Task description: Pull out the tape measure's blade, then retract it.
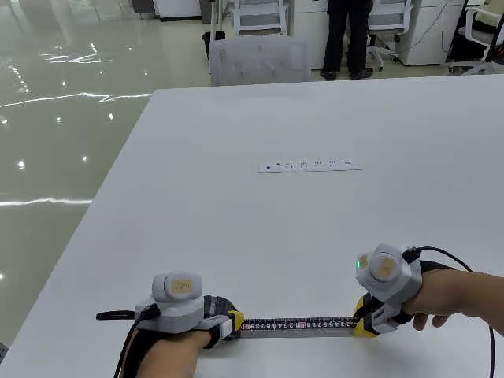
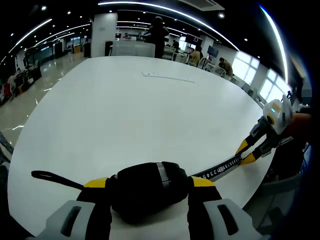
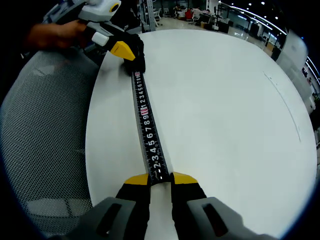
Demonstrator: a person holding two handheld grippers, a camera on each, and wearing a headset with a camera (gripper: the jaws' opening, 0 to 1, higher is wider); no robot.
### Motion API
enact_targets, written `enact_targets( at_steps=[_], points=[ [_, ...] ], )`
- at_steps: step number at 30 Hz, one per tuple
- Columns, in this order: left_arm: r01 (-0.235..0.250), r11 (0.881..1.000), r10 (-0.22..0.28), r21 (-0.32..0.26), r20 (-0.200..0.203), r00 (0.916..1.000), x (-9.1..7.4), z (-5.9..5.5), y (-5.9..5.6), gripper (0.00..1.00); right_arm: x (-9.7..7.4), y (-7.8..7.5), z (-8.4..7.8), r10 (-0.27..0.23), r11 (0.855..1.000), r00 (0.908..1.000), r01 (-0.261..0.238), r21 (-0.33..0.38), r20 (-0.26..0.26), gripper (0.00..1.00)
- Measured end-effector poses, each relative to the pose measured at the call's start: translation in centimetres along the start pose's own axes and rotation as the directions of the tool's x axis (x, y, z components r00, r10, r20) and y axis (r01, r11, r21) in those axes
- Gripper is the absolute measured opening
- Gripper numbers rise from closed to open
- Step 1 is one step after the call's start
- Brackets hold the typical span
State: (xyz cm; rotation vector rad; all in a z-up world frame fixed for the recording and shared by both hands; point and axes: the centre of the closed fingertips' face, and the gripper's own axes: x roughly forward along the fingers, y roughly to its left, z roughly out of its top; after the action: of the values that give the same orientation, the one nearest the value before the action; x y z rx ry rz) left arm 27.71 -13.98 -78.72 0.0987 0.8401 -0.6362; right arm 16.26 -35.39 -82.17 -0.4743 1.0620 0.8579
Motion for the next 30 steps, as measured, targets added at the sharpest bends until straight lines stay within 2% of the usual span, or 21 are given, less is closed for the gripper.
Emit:
enact_targets(
  at_steps=[9, 30],
  points=[
    [0.011, 1.000, -0.011, 0.004, -0.006, 0.9999, 0.0, 0.0, 0.0, 0.57, 0.2, 0.1, 0.5, 0.007, 1.000, 0.9999, -0.007, 0.028, 0.014, 0.14],
    [0.023, 1.000, -0.023, -0.003, -0.009, 0.9997, 0.0, 0.1, 0.0, 0.57, 0.9, 0.3, 1.9, 0.017, 0.999, 0.9992, -0.019, 0.041, 0.036, 0.14]
  ],
)
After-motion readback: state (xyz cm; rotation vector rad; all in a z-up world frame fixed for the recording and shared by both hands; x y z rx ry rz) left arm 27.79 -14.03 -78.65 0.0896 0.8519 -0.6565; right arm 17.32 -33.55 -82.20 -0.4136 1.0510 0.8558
